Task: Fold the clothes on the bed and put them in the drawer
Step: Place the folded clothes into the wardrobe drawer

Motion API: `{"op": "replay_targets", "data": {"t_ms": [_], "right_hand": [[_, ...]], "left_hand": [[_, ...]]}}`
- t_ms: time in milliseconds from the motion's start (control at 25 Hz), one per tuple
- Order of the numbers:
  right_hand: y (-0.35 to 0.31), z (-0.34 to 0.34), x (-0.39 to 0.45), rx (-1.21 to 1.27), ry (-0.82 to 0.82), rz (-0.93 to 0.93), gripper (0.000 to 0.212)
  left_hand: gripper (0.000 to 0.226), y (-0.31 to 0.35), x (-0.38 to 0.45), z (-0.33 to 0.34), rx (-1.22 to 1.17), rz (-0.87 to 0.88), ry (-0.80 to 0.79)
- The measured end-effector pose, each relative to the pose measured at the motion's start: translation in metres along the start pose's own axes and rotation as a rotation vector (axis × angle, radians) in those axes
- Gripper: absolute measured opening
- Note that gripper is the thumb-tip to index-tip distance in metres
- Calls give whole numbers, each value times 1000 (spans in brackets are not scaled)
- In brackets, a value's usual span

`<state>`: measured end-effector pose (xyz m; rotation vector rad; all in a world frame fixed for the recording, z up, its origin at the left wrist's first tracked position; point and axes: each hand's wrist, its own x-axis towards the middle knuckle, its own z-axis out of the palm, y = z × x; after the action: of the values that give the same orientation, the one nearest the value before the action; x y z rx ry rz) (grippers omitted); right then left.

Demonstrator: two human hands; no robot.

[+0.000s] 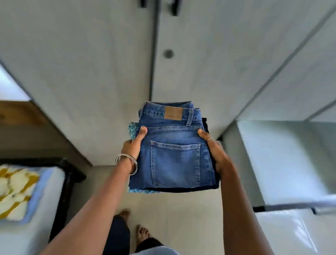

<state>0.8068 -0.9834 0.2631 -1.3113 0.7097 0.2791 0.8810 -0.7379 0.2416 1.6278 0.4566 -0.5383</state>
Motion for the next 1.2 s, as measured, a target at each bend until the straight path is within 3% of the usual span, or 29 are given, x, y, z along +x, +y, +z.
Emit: {"op": "replay_targets", "data": {"t_ms": [120, 280, 480, 640, 1000, 1200], "right_hand": [[-7, -78, -32, 113, 169, -64, 66], [-7, -177, -71, 211, 391, -120, 84], [-12, -289, -90, 304, 560, -164, 87], [-20, -373, -84, 338, 633, -132, 79], [-12, -518, -34, 286, 648, 37, 72], [-5, -604, 24, 191, 522, 82, 60]], "left_hand": [[94, 25, -3, 84, 105, 77, -154], [65, 58, -27, 198, 175, 147, -421], [90, 66, -38, 332, 153, 114, -655], [99, 59, -32, 427, 178, -36, -767], [73, 26, -24, 566, 306, -242, -746], [96, -30, -5, 634, 284, -311, -613]]}}
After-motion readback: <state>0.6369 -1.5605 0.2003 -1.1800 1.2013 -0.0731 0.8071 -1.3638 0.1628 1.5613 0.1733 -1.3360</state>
